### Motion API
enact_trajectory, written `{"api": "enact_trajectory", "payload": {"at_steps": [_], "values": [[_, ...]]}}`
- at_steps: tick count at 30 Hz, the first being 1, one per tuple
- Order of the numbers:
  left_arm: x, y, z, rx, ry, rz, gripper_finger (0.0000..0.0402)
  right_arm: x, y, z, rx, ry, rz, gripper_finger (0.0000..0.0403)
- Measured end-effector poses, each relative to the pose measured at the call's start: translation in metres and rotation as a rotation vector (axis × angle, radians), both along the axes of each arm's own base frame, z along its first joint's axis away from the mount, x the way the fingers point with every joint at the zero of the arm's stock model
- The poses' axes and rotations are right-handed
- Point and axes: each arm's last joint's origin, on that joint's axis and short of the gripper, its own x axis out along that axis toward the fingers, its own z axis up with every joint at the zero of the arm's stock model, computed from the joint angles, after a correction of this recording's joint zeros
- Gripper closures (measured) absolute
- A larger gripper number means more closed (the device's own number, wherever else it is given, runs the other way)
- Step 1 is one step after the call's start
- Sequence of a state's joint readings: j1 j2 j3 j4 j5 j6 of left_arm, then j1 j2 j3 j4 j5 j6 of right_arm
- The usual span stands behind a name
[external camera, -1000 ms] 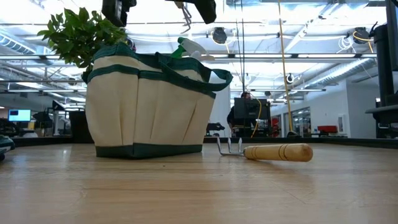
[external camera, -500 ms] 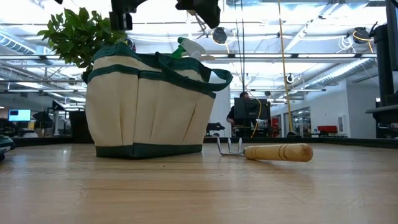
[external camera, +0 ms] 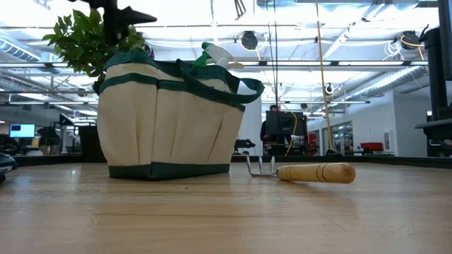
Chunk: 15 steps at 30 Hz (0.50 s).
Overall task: Pick & Place Garden tools in Gardening bag
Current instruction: Put the brown hand rake into the brown bag
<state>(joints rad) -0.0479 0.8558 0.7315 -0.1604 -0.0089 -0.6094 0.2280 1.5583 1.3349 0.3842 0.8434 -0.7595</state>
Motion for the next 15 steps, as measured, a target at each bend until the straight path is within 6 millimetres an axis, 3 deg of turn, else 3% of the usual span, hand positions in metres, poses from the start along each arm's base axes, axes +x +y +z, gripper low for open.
{"api": "enact_trajectory", "payload": {"at_steps": [6,15], "values": [[-0.013,0.002,-0.004,0.064,0.079,0.041,0.0179,-0.006,0.004,0.013,0.311,-0.221,0.254,0.0342],[-0.028,-0.002,-0.009,0.201,0.173,0.038,0.0178,-0.002,0.008,0.012,0.694,-0.305,0.584,0.0342]]}}
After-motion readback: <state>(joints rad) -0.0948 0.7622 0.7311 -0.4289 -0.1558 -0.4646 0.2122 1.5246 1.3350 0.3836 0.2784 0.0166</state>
